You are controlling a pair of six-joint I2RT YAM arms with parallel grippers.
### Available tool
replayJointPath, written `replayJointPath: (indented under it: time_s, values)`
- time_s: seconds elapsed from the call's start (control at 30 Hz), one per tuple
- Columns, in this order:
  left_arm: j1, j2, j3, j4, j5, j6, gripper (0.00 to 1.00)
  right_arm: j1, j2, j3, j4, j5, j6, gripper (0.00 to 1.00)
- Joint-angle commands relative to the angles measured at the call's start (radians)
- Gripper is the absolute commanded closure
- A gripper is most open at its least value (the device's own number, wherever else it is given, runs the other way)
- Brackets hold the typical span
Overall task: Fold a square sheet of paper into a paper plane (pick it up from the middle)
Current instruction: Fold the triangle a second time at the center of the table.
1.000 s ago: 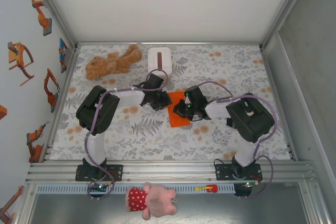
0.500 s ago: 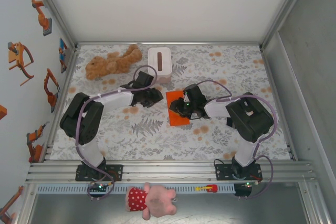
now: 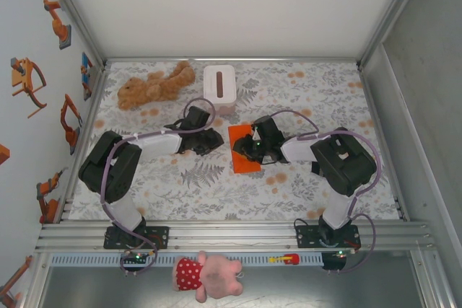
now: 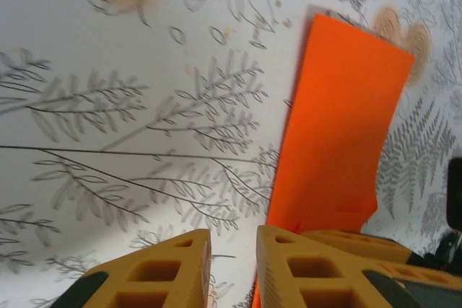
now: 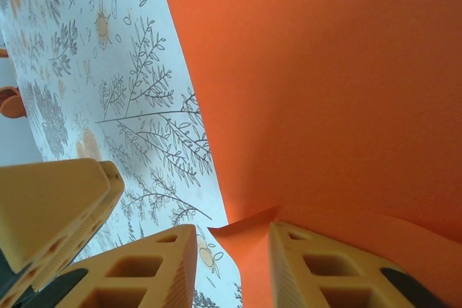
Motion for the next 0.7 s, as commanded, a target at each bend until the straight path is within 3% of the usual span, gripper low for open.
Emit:
replayJointPath:
  time_s: [0.0, 0.3, 0.67]
  values:
    - [-0.024, -0.020, -0.009, 0.047, 0.034, -0.007, 0.79, -0.013, 0.006, -0.034, -0.083, 0.035, -0.036, 0.75]
    - [-0.075, 0.039, 0.022, 0.064, 0.064, 0.013, 0.87, -0.021, 0.015, -0.028, -0.130, 0.047, -0.047, 0.99]
    - [-0.098, 0.128, 0.099, 0.044, 0.086, 0.049, 0.94, -0.021, 0.030, -0.023, -0.136, 0.046, -0.044, 1.00]
